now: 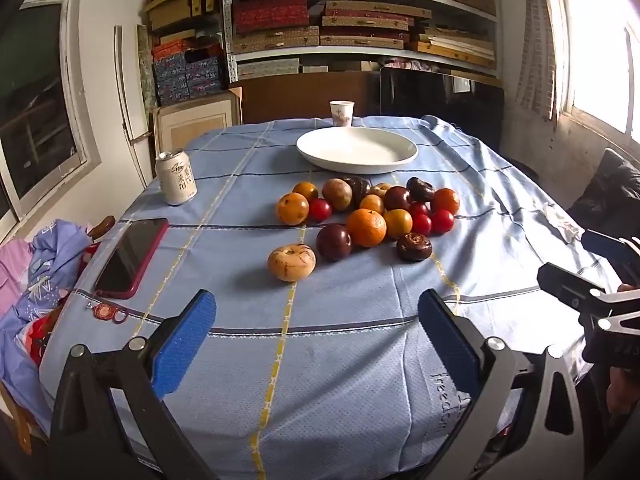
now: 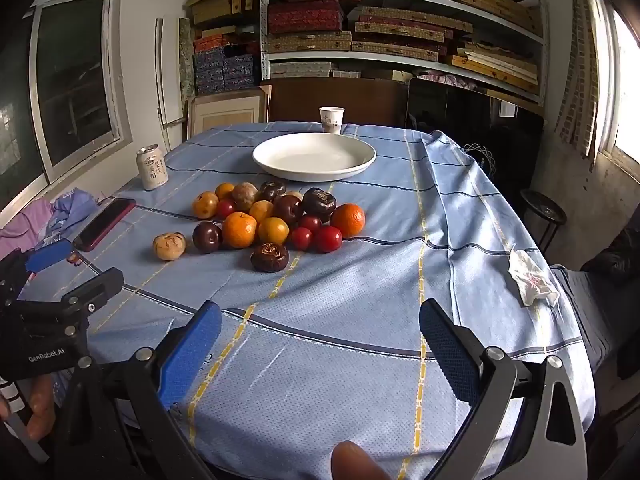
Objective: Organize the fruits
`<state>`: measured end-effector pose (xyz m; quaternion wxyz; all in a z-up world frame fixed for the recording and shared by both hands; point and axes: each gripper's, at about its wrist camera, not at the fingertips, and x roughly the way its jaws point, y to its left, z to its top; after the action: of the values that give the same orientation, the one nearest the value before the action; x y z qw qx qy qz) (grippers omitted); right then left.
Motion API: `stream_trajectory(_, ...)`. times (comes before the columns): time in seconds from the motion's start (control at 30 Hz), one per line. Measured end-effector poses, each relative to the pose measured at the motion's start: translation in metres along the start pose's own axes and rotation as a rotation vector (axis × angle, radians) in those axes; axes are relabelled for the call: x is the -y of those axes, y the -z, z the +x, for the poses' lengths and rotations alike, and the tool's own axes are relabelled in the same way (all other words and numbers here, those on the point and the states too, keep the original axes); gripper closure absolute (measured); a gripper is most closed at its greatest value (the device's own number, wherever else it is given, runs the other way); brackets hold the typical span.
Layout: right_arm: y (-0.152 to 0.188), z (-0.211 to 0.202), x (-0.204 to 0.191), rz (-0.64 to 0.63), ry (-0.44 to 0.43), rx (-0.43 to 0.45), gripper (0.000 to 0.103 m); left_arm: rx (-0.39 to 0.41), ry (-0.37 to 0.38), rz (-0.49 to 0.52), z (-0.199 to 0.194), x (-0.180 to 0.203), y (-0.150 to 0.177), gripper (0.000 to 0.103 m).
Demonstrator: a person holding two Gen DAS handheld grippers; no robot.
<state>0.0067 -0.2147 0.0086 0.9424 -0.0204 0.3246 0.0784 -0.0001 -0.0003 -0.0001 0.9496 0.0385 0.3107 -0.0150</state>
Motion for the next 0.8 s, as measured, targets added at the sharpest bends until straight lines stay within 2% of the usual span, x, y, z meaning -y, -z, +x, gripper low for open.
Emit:
stream_trajectory(0.1,-0.0001,0.0004,-0.0002,-0.002,0.001,0.000,0.003,-0.012,0.014,-0.025,0.0005,-0.0018,-0.0002,0.004)
stream_trajectory(0.8,0.0005,0.0016,-0.0007,-0.002,0.006,-0.012,0.003,-0.007,-0.001,0.002,-0.0001,-0.0033,0.0038,0.004)
